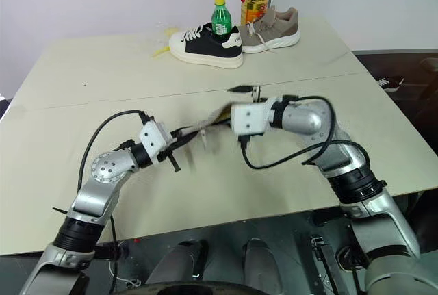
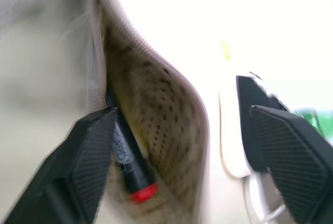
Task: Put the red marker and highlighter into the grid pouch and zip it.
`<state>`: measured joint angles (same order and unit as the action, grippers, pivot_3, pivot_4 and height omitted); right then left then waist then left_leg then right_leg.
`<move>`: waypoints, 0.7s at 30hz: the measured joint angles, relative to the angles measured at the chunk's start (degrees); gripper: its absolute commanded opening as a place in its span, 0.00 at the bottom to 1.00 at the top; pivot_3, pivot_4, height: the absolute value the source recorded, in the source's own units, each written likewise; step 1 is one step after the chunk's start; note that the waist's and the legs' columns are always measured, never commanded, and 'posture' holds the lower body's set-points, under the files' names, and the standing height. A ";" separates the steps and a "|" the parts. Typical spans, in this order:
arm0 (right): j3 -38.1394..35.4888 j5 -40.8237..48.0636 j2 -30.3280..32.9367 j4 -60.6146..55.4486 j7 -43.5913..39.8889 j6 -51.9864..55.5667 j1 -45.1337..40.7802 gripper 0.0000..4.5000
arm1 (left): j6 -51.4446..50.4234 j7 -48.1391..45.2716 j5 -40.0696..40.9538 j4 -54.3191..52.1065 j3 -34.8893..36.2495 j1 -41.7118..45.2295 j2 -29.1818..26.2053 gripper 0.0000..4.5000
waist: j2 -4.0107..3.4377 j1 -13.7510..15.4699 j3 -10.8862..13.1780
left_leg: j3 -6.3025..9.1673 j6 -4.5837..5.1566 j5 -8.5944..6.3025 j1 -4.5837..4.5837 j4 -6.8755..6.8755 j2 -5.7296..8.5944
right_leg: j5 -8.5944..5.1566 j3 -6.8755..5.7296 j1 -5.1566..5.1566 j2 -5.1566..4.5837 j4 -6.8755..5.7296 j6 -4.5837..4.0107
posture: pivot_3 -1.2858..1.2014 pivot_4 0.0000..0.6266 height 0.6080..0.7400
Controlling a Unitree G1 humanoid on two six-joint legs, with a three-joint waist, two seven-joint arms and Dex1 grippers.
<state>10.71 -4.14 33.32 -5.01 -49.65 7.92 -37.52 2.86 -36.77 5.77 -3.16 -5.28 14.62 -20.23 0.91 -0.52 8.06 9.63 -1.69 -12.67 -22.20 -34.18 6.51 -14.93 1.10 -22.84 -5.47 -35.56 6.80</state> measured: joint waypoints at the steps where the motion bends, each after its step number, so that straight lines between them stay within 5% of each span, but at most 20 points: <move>1: -2.11 3.41 -1.64 -0.26 0.07 4.24 -0.66 0.95 | -0.14 1.01 0.04 0.82 0.43 0.45 0.89 0.00 | 0.00 -0.01 0.00 | 0.00 0.00 0.00 0.00 0.00 0.00 | 0.01 0.00 -0.01 0.00 0.00 -0.02 | 0.52 0.24 1.00; 7: -7.05 18.35 -5.45 -7.97 -0.27 25.40 2.54 0.95 | -3.09 6.56 1.19 2.68 1.78 2.30 6.30 0.00 | 0.05 0.64 -0.04 | 0.02 0.02 -0.01 0.00 0.00 0.01 | 0.02 -0.02 0.00 -0.06 0.01 -0.03 | 0.52 0.24 1.00; 17: 0.57 19.94 -14.50 -8.39 10.12 36.66 7.38 0.95 | -7.07 8.50 4.83 -0.08 1.68 2.28 10.24 0.00 | 0.05 0.78 -0.04 | -0.07 -0.02 0.01 -0.01 -0.05 0.02 | 0.03 0.04 -0.15 -0.01 -0.27 -0.03 | 0.52 0.24 1.00; 21: 1.94 19.03 -16.25 -5.96 12.36 36.30 5.88 0.53 | -8.00 8.33 4.94 -0.58 1.51 1.66 10.12 0.00 | 0.05 0.79 -0.04 | -0.07 -0.02 0.01 0.00 -0.07 0.04 | 0.03 0.05 -0.15 0.00 -0.30 -0.03 | 0.52 0.24 1.00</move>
<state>12.65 14.89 17.07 -10.97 -37.29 44.22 -31.63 -5.14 -28.44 10.71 -3.75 -3.76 16.27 -10.11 0.95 0.27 8.02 9.55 -1.71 -12.66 -22.21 -34.25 6.55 -14.91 1.15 -22.99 -5.47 -35.86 6.78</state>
